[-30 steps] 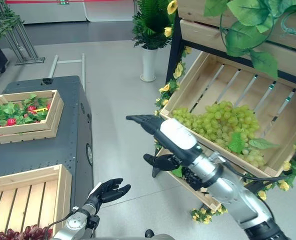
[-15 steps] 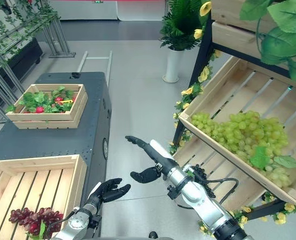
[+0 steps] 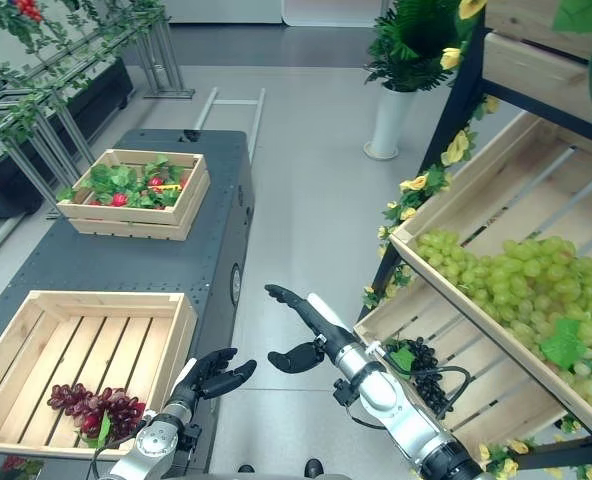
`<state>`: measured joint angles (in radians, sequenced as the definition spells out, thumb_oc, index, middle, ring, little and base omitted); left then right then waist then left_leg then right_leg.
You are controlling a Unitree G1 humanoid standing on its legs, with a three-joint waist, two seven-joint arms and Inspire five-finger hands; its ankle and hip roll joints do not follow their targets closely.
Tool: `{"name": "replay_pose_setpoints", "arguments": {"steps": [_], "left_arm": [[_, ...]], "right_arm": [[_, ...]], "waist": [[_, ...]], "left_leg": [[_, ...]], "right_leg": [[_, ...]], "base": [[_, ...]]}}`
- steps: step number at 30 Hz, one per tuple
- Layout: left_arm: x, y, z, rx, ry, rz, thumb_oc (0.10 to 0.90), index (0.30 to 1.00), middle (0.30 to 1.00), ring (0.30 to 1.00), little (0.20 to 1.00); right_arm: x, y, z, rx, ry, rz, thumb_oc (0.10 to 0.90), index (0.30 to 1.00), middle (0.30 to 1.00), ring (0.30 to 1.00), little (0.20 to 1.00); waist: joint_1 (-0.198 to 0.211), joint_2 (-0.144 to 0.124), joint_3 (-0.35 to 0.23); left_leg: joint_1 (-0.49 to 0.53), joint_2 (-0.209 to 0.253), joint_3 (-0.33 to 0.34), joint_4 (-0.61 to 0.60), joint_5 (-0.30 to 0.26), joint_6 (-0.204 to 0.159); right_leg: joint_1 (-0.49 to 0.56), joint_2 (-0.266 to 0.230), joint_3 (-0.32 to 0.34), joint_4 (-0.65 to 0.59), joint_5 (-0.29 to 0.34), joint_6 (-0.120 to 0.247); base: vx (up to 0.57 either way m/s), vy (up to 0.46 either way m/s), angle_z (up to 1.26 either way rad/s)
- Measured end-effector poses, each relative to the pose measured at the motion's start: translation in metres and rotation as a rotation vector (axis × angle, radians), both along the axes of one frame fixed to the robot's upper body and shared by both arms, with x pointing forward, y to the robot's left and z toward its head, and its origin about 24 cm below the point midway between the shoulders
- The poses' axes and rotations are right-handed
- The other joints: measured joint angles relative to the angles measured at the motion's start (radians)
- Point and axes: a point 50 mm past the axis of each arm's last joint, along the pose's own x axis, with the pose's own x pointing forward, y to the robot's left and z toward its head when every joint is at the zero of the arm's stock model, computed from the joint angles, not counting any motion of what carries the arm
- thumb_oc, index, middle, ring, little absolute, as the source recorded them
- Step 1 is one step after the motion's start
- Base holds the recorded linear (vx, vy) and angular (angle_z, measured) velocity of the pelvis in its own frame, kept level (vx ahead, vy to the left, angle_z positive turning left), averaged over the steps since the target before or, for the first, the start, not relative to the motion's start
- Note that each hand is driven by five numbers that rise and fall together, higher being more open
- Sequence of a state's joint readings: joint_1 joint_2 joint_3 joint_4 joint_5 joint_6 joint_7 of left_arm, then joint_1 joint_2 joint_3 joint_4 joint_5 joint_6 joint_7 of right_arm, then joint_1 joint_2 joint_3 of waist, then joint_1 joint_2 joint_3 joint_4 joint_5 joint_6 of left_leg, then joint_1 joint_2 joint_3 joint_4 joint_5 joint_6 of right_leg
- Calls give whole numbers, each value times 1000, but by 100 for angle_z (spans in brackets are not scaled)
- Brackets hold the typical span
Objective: Pick up the fruits from the basket on one side to the basket on the other side
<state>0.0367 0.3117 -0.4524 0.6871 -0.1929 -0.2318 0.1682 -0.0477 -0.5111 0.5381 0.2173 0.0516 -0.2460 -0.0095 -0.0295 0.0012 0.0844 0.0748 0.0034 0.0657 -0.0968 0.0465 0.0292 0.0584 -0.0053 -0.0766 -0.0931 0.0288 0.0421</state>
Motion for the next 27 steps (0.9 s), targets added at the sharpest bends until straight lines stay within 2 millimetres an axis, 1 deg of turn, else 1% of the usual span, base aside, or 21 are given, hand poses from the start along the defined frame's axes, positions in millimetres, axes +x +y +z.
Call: {"name": "replay_pose_setpoints", "arguments": {"steps": [2, 4, 6, 11, 16, 18, 19, 23, 25, 26, 27], "left_arm": [[7, 4, 10, 0, -51, 0, 800, 900, 900, 900, 900], [13, 5, 18, -11, -94, 19, 800, 900, 900, 900, 900], [20, 8, 27, -37, -140, 58, 800, 900, 900, 900, 900], [35, 26, 51, -32, -242, 102, 800, 900, 900, 900, 900], [37, 42, 56, 25, -277, 173, 800, 900, 900, 900, 900], [39, 44, 59, 41, -295, 190, 800, 900, 900, 900, 900], [41, 47, 63, 51, -328, 202, 800, 900, 900, 900, 900], [47, 59, 86, 191, -492, 214, 800, 900, 900, 900, 900], [50, 75, 103, 315, -585, 182, 800, 900, 900, 900, 900], [51, 80, 107, 352, -614, 188, 800, 900, 900, 900, 900], [51, 92, 116, 418, -665, 213, 800, 900, 900, 900, 900]], "right_arm": [[-2, -3, -12, -2, 44, -42, 800, 900, 900, 900, 900], [-5, -6, -17, -9, 65, -51, 800, 900, 900, 900, 900], [-6, -7, -18, -15, 71, -54, 800, 900, 900, 900, 900], [-7, -9, -21, -13, 87, -65, 800, 900, 900, 900, 900], [-7, -11, -22, 2, 98, -81, 800, 900, 900, 900, 900], [-8, -12, -27, 2, 114, -93, 800, 900, 900, 900, 900], [-9, -13, -31, 5, 133, -109, 800, 900, 900, 900, 900], [-12, -14, -36, 6, 153, -121, 800, 900, 900, 900, 900], [-12, -14, -36, 6, 153, -121, 800, 900, 900, 900, 900], [-12, -14, -36, 6, 152, -120, 800, 900, 900, 900, 900], [-13, -15, -37, 6, 155, -123, 800, 900, 900, 900, 900]], "waist": [[16, 1, 20], [21, 9, 33], [23, 22, 51], [55, 46, 72], [70, 50, 75], [68, 49, 75], [69, 48, 75], [76, 49, 76], [76, 49, 76], [77, 50, 76], [76, 50, 76]], "left_leg": [[-6, 1, -11, 0, 3, -2], [-16, -2, -27, 0, 7, 0], [-24, -4, -43, 2, 12, 1], [-39, -6, -89, 7, 23, -4], [-32, -7, -104, 7, 24, -6], [-29, -9, -119, 6, 25, -7], [-25, -8, -121, 1, 25, -8], [-31, -8, -142, 2, 28, -11], [-32, -7, -144, 6, 29, -12], [-31, -7, -145, 7, 29, -12], [-31, -7, -145, 7, 29, -12]], "right_leg": [[-1, 0, -15, 0, -1, -1], [-5, -1, -23, 0, 0, -5], [-6, -4, -45, 1, -1, -5], [-4, -5, -77, 3, -6, -7], [10, -5, -81, 0, -13, -8], [20, -6, -99, 0, -17, -8], [24, -5, -101, 0, -20, -9], [25, -5, -119, 0, -22, -11], [26, -4, -123, 0, -24, -12], [26, -4, -123, 0, -24, -12], [27, -4, -124, 0, -25, -12]], "base": [[-34, -16, 19], [-75, 0, 20], [-66, 1, 27], [32, 13, 25], [66, 39, 12], [54, 32, 19], [59, 33, 16], [59, 41, 13], [71, 59, 6], [69, 51, 1], [50, 36, 1]]}}
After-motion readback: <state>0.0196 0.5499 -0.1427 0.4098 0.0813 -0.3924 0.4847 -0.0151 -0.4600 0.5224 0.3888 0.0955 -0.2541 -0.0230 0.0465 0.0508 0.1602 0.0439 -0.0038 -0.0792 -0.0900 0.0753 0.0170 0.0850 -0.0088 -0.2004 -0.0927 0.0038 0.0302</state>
